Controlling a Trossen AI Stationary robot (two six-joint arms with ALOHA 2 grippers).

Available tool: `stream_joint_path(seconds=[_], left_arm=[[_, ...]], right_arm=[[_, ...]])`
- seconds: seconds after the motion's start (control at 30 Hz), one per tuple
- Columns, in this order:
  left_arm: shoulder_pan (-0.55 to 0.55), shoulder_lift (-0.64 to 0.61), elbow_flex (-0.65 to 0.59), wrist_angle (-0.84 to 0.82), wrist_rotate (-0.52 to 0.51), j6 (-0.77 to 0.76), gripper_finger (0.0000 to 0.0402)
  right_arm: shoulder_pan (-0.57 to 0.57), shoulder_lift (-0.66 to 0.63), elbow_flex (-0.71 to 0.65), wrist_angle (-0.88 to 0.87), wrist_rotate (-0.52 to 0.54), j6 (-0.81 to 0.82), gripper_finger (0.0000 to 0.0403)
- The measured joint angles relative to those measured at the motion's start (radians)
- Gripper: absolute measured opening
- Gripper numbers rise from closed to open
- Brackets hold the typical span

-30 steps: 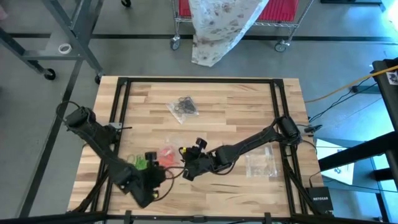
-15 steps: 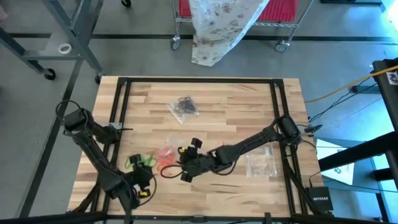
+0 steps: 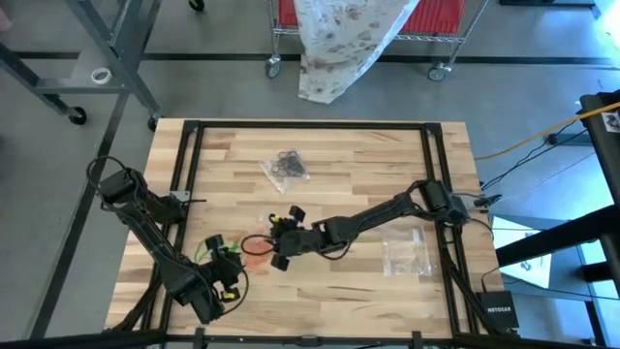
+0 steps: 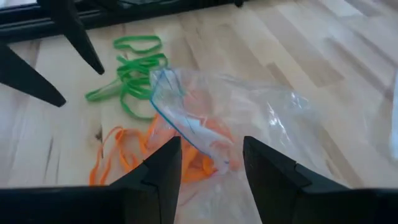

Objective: Sort rubber bands
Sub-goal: Put the orange rubber band into the transparent zip bag

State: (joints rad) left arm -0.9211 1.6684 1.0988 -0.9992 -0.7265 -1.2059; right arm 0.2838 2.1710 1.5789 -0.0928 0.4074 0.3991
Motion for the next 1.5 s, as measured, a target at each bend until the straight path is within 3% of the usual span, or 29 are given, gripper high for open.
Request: stream_joint_path(seconds=[0.33,0.57,0.7,1.5], left_arm=[[-0.001,0.000,0.000,0.018,-0.007,-0.003,0.0155],[0.000,0.000,0.000,0.024,-0.009,-0.004,0.0155],[0.000,0.000,0.000,0.024,-0.010,0.005,0.0155],[0.001,0.000,0.000,0.023,-0.018,0.004,0.0155]], right_arm=[[0.003,0.028,0.000,0.029,-0.003,-0.141,0.0148],[0.002,0.028,0.000,0.009,0.003,-0.145,0.0054],[0.003,0.028,0.000,-0.049,0.077,-0.146,0.0006],[0.004,-0.121,-0.001,-0.492,0.177,0.186,0.0000]])
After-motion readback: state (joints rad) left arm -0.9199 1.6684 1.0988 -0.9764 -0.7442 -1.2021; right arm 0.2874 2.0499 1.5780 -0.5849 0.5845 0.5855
